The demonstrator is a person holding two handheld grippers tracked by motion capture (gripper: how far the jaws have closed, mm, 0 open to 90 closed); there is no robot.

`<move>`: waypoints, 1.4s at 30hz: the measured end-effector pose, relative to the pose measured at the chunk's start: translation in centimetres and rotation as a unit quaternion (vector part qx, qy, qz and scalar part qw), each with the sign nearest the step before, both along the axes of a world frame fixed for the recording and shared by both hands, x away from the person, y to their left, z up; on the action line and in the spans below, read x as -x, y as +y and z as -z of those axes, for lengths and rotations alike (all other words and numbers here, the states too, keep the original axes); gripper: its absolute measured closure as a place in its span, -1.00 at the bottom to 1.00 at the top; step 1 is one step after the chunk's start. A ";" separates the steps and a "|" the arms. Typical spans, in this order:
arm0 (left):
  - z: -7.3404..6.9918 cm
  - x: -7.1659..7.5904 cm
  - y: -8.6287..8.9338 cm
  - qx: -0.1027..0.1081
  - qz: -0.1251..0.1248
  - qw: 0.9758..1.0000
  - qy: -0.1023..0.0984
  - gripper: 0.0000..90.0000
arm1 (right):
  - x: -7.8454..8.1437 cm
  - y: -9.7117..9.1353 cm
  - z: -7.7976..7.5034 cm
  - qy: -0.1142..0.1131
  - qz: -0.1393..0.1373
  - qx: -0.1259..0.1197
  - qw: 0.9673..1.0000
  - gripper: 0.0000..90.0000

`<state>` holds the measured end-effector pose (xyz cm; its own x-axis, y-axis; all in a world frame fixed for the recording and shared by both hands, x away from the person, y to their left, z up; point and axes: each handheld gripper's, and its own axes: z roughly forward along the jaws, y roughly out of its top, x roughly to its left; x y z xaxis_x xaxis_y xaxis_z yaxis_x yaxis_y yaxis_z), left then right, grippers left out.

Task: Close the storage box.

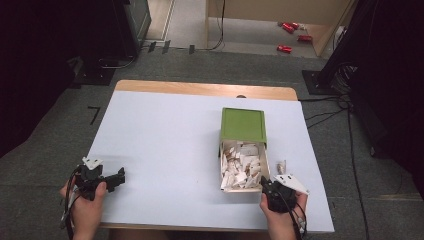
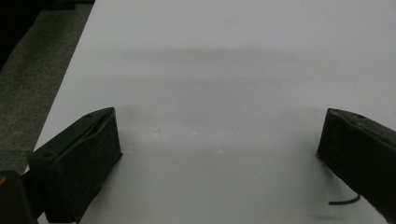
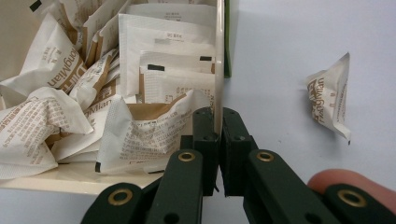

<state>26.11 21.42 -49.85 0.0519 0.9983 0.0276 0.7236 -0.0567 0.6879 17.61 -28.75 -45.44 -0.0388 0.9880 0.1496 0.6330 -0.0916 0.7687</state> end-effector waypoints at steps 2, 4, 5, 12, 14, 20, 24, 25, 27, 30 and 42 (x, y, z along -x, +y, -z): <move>0.0 0.0 0.0 0.000 0.000 1.000 0.000 -1.00 | -0.1 0.1 -0.1 0.002 0.006 -0.002 1.000 0.96; 0.0 0.0 0.0 0.000 0.000 1.000 0.000 -1.00 | -0.2 0.2 -0.1 0.003 0.014 -0.001 1.000 0.96; 0.0 0.0 0.0 0.000 0.000 1.000 0.000 -1.00 | -0.3 0.2 -0.1 0.004 0.018 -0.001 1.000 0.96; 0.0 0.0 0.0 0.000 0.000 1.000 0.000 -1.00 | -0.9 0.3 -0.2 0.007 0.033 -0.005 0.999 0.96; 0.0 0.0 0.0 0.000 0.000 1.000 0.000 -1.00 | -1.2 0.3 -0.2 0.007 0.034 -0.004 0.999 0.96; 0.0 0.0 0.0 0.000 0.000 1.000 0.000 -1.00 | -2.3 0.6 -0.3 0.006 0.033 -0.004 0.999 0.95; 0.0 0.0 0.0 0.000 0.000 1.000 0.000 -1.00 | -3.2 0.9 -0.5 0.004 0.032 -0.004 0.999 0.94; 0.0 0.0 0.0 0.000 0.000 1.000 0.000 -1.00 | -3.4 1.0 -0.5 0.004 0.033 -0.004 0.999 0.94; 0.0 0.0 0.0 0.000 0.000 1.000 0.000 -1.00 | -3.9 0.9 -0.5 0.003 0.036 -0.004 0.999 0.94; 0.0 0.0 0.0 0.000 0.000 1.000 0.000 -1.00 | -4.6 0.9 -0.5 0.000 0.038 -0.005 0.999 0.94; 0.0 0.0 0.0 0.000 0.000 1.000 0.000 -1.00 | -4.6 0.2 -0.5 -0.012 0.009 -0.030 0.999 0.63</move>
<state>26.10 21.42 -49.85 0.0519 0.9983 0.0272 0.7232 -0.0563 0.6883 22.24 -28.57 -44.94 -0.0260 0.9776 0.2087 0.6130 -0.1493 0.7758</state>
